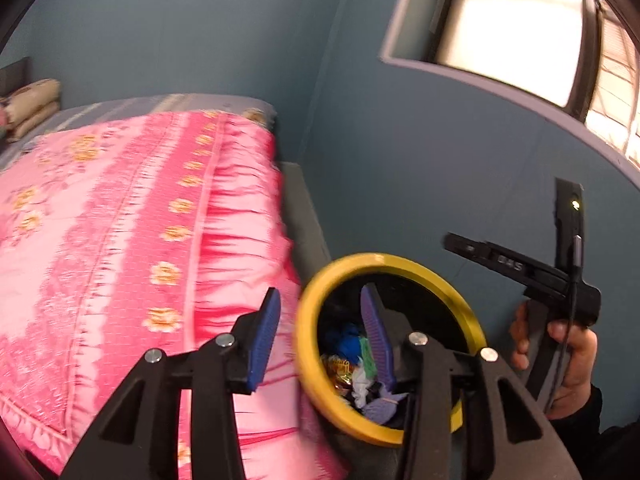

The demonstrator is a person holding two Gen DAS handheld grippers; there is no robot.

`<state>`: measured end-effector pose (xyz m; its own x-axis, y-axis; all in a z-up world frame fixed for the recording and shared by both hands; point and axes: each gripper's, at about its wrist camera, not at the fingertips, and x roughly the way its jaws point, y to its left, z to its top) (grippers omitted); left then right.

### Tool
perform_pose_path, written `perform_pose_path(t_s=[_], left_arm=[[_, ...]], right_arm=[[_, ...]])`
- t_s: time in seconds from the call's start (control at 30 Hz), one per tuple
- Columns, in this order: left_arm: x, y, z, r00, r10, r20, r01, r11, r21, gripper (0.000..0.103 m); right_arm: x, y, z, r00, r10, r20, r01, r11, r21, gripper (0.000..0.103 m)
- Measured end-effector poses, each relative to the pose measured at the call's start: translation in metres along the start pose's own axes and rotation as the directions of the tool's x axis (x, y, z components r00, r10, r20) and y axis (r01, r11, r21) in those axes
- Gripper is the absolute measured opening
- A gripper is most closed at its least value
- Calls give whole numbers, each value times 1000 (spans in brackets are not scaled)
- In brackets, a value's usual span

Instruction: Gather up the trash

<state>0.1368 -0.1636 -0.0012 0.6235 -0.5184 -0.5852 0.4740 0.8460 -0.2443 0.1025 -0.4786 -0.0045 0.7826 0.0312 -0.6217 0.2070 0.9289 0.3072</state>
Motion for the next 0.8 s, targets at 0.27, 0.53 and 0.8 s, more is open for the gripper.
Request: perform_pose_path(t_s=[0.27,0.53,0.8], left_arm=[[-69,70,-12,975,195,102,-184,976,-113,48],[-140,114,-37,897,394,200,-348,909,-227,76],[-170,112,-57,849,453,271,-407,889,-210,94]], right_arm=[[9,66,4,986,162,-27,-164,981,-104,39],[6,171,-17,966,255,-44,-257,927,-274,60],[-32,213,-50,970,229,81,-191,924,-332,95]])
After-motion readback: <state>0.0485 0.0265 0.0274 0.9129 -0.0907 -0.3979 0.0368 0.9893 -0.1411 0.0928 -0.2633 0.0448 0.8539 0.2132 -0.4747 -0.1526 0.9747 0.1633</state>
